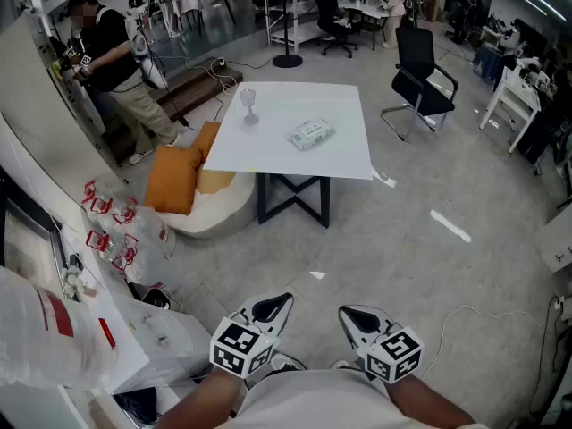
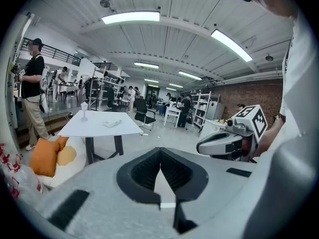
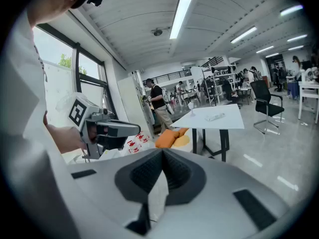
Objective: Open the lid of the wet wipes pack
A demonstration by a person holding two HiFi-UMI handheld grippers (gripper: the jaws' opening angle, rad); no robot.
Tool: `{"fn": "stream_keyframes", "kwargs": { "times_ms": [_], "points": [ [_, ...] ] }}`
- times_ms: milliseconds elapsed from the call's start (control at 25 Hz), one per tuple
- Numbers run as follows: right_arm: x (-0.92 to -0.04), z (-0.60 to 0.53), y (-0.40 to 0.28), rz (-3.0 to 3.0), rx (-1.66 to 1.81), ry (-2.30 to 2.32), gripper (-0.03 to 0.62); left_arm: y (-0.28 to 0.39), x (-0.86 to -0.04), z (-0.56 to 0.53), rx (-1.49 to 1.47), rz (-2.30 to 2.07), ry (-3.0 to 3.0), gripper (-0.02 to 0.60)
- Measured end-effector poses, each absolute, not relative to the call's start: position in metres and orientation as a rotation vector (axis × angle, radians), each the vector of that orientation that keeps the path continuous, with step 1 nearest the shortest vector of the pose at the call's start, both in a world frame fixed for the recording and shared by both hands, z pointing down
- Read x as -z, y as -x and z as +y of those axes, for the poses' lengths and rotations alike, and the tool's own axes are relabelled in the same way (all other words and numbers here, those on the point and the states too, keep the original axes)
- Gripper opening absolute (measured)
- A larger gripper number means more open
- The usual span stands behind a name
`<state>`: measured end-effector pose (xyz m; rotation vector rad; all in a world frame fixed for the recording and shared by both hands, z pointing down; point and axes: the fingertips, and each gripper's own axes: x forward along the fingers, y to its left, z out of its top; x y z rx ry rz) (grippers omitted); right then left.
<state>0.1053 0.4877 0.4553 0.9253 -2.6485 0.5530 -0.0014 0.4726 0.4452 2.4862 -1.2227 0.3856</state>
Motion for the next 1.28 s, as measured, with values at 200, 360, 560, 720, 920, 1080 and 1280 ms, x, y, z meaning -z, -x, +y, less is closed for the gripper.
{"fn": "stream_keyframes", "kwargs": {
  "times_ms": [200, 360, 560, 720, 920, 1080, 1280],
  "points": [
    [-0.455, 0.487, -0.094, -2.646, -0.553, -0.942, 0.005, 0.013, -0.445, 0.470, -0.385, -1.210, -2.496, 0.002],
    [-0.459, 0.491, -0.083, -2.645, -0.594, -0.960, 0.005, 0.022, -0.447, 0.472, -0.386, -1.187, -2.510, 0.002],
    [-0.466, 0.491, -0.066, -2.616, -0.648, -0.990, 0.006, 0.038, -0.451, 0.476, -0.391, -1.176, -2.504, 0.002],
    [-0.472, 0.488, -0.055, -2.590, -0.633, -0.973, 0.006, 0.052, -0.461, 0.478, -0.384, -1.185, -2.470, 0.002],
    [-0.473, 0.477, -0.048, -2.605, -0.634, -0.951, 0.006, 0.060, -0.467, 0.472, -0.361, -1.196, -2.453, 0.002],
    [-0.480, 0.457, -0.043, -2.601, -0.633, -0.928, 0.006, 0.065, -0.476, 0.462, -0.360, -1.205, -2.416, 0.002],
    [-0.475, 0.409, -0.032, -2.630, -0.601, -0.902, 0.006, 0.075, -0.470, 0.427, -0.329, -1.252, -2.372, 0.002]
  ]
}}
